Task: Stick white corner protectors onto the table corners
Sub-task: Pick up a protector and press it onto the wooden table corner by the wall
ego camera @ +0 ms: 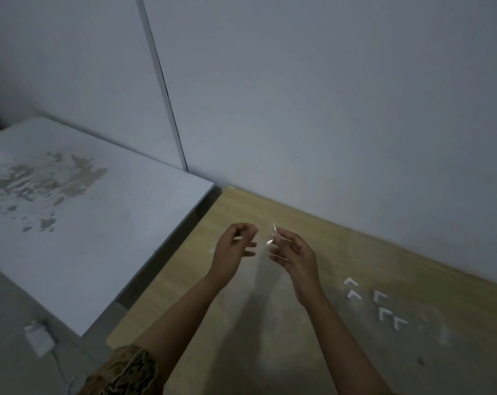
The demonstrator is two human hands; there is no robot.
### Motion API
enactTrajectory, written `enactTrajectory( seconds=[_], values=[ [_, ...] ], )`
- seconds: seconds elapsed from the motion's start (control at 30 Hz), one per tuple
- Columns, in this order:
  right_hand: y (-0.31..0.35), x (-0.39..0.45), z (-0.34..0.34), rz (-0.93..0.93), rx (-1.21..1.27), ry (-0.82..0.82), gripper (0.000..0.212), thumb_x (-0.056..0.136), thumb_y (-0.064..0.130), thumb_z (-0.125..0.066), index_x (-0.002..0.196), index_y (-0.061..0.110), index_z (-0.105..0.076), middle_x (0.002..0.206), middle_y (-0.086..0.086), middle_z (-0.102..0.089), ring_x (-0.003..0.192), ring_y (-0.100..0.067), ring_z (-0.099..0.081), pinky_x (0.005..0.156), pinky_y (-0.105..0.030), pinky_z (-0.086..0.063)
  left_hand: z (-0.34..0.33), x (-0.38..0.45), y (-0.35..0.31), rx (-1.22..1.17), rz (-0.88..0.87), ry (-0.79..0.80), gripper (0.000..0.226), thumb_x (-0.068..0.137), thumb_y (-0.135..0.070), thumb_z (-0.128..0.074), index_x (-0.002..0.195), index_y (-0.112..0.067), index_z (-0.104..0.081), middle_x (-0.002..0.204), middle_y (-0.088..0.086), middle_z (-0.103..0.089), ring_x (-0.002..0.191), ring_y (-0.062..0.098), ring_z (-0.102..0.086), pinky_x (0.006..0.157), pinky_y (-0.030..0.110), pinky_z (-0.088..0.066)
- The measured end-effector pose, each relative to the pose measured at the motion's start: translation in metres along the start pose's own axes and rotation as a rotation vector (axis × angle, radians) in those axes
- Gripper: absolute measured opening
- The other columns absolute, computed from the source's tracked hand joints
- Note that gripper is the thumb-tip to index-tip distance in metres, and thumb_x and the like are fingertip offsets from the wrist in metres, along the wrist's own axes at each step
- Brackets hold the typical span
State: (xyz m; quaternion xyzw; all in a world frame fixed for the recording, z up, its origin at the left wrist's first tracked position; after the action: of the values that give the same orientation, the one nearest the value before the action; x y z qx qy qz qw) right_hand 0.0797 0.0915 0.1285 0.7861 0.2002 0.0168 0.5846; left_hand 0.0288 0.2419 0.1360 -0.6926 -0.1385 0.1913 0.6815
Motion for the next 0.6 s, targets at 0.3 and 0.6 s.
enactTrajectory(
  seconds=[0.3, 0.6],
  values=[
    [-0.063, 0.101, -0.105, -0.122, -0.132, -0.069, 0.018, 0.089, 0.015, -0.065, 0.107, 0.016, -0.07, 0.089, -0.004, -0.071, 0.076, -0.018, -0.066, 0.073, -0.031, -0.057, 0.156, 0.138, 0.044, 0.437, 0.006, -0.111, 0.012, 0.096, -0.02, -0.05, 0.089, -0.018, -0.06, 0.085, -0.006, -0.06, 0.081, 0.009, -0.058, 0.069, 0.011, -0.046],
    [-0.141, 0.193, -0.162, -0.309, -0.265, -0.06, 0.014, 0.09, 0.011, -0.063, 0.103, 0.008, -0.069, 0.09, -0.01, -0.067, 0.077, -0.019, -0.066, 0.07, -0.028, -0.055, 0.226, 0.257, 0.122, 0.681, 0.085, -0.02, 0.027, 0.096, -0.024, -0.049, 0.122, -0.016, -0.054, 0.126, 0.004, -0.056, 0.118, 0.02, -0.049, 0.098, 0.028, -0.038]
  ],
)
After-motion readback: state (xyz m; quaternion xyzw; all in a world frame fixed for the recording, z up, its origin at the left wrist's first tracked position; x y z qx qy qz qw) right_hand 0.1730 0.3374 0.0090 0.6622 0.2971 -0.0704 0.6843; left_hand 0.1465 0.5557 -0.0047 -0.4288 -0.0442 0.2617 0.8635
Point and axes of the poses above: each hand's wrist, its own x-axis towards the middle knuckle, its own z-axis out of the back of the hand, y = z × x, the point moved 6 cm from there along x, towards the middle knuckle
